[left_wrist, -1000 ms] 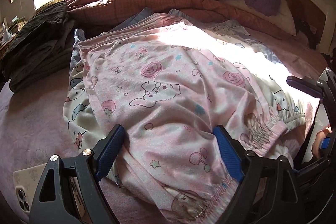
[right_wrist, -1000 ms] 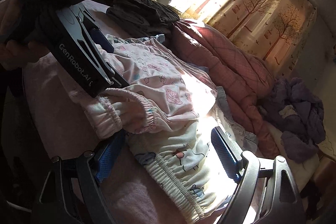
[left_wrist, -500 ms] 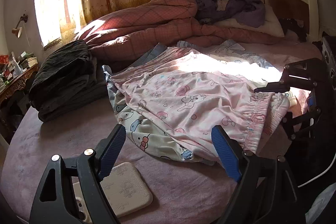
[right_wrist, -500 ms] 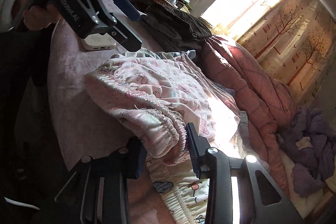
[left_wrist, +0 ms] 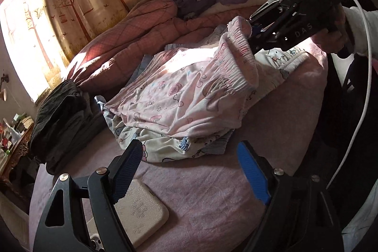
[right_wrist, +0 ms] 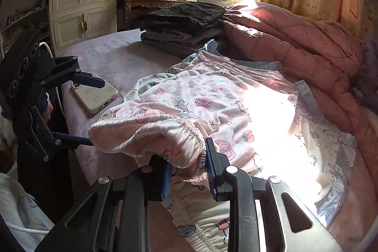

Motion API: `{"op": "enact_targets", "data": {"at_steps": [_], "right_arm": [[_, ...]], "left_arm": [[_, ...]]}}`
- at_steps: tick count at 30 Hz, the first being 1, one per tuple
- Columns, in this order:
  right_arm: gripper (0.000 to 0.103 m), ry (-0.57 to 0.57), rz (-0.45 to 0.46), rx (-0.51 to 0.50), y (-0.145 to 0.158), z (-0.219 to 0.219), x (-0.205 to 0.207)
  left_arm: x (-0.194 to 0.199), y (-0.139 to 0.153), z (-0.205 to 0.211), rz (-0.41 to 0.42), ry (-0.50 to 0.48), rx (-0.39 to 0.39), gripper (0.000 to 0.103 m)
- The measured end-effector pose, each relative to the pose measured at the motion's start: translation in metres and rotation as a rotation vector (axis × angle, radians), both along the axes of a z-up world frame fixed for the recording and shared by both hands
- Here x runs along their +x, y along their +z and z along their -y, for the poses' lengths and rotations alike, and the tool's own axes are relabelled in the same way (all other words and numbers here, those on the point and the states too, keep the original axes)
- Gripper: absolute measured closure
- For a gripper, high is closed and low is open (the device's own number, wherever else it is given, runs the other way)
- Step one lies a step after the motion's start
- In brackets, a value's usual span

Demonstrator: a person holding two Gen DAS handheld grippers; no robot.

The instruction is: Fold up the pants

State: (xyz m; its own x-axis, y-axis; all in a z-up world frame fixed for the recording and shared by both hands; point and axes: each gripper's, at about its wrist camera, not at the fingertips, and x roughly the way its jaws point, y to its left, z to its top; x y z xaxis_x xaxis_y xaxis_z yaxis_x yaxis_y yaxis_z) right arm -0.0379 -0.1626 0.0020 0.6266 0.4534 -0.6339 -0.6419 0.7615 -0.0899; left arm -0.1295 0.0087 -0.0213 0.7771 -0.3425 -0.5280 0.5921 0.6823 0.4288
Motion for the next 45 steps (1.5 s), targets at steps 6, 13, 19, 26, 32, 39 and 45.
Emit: {"op": "enact_targets", "data": {"at_steps": [6, 13, 19, 26, 32, 39, 45], "right_arm": [[0.077, -0.019, -0.043, 0.062, 0.000, 0.002, 0.007], [0.077, -0.043, -0.056, 0.117, 0.003, 0.011, 0.013], [0.077, -0.043, -0.070, 0.157, 0.006, 0.015, 0.024], [0.077, -0.048, -0.097, 0.206, 0.008, 0.020, 0.038], [0.071, -0.038, -0.088, 0.223, 0.004, 0.023, 0.039], [0.048, 0.054, -0.107, 0.209, -0.001, 0.028, 0.037], [0.048, 0.135, -0.131, 0.179, -0.007, 0.029, 0.033]], "left_arm": [[0.004, -0.005, 0.024, 0.100, -0.015, 0.056, 0.034], [0.009, -0.008, 0.033, 0.106, -0.024, 0.054, 0.034], [0.018, -0.011, 0.036, 0.087, -0.047, 0.078, 0.035], [0.042, 0.003, 0.034, 0.018, -0.025, -0.025, 0.078], [0.065, 0.015, 0.015, -0.136, 0.011, -0.191, 0.089], [0.094, 0.023, -0.001, -0.334, 0.029, -0.341, 0.091], [0.115, 0.028, -0.006, -0.403, 0.045, -0.386, 0.093]]}}
